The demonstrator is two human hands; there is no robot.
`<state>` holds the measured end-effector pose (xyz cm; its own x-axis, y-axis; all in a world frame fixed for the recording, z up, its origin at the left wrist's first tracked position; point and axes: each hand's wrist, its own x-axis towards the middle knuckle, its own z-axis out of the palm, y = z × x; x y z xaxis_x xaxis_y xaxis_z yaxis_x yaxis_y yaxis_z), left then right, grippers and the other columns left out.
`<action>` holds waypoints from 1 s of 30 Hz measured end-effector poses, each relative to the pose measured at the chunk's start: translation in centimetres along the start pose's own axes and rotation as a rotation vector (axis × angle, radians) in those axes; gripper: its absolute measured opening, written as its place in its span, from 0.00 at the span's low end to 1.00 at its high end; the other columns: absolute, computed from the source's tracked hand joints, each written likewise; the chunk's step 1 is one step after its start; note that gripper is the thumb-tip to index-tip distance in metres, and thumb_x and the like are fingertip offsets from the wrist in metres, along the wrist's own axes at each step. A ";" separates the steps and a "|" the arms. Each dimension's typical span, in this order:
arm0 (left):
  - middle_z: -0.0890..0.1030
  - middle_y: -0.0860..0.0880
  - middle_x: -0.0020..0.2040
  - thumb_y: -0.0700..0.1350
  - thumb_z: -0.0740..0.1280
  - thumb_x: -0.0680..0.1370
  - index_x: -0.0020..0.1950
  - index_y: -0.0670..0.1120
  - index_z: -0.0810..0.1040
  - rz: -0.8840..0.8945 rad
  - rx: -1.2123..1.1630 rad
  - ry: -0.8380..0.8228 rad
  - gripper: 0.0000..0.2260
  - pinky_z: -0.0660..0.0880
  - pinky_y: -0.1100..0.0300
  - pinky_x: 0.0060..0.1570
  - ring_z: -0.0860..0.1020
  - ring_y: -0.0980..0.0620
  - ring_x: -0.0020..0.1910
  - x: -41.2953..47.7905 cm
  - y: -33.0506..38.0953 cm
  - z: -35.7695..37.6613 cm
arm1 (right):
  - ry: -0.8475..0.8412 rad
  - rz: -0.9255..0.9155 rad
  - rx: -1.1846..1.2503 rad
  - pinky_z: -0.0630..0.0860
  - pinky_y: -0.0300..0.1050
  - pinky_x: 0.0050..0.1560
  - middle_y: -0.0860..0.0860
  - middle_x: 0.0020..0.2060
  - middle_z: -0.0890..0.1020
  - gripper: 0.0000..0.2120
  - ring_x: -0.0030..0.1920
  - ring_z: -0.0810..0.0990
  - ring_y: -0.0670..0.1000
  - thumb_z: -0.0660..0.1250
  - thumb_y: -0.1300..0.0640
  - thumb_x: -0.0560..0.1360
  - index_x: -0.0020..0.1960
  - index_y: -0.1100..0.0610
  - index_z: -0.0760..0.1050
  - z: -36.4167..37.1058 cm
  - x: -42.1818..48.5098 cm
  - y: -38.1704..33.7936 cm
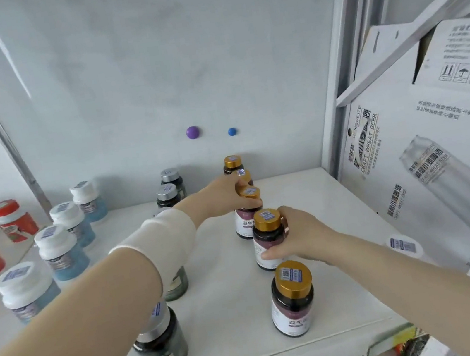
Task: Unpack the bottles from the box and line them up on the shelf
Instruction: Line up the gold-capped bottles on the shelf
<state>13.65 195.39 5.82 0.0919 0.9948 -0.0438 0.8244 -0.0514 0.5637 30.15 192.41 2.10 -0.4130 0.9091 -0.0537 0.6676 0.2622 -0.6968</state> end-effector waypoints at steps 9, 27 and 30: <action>0.75 0.47 0.60 0.54 0.70 0.73 0.64 0.45 0.69 -0.018 0.115 -0.003 0.23 0.71 0.59 0.53 0.73 0.50 0.53 0.7 -0.4 0.4 | -0.092 -0.032 0.002 0.69 0.39 0.51 0.46 0.50 0.74 0.31 0.51 0.73 0.47 0.77 0.56 0.64 0.62 0.54 0.67 0.6 0.9 0.0; 0.76 0.48 0.62 0.52 0.65 0.78 0.63 0.44 0.72 -0.025 0.109 0.222 0.18 0.66 0.63 0.53 0.73 0.50 0.59 -6.4 3.1 -4.7 | 0.065 -0.076 -0.141 0.69 0.46 0.61 0.55 0.65 0.73 0.26 0.65 0.71 0.55 0.65 0.49 0.75 0.69 0.60 0.66 -3.7 -4.1 -5.1; 0.76 0.48 0.62 0.51 0.64 0.78 0.64 0.45 0.72 -0.083 0.221 0.281 0.16 0.70 0.58 0.58 0.75 0.48 0.59 -11.3 3.0 -6.1 | 0.135 -0.134 -0.242 0.74 0.50 0.50 0.61 0.53 0.78 0.15 0.56 0.76 0.61 0.62 0.54 0.76 0.55 0.64 0.73 -2.9 -5.5 -7.3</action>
<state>11.71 184.49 13.01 -0.1124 0.9800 0.1640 0.9263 0.0436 0.3743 29.34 186.45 9.61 -0.4325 0.8917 0.1339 0.7476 0.4376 -0.4995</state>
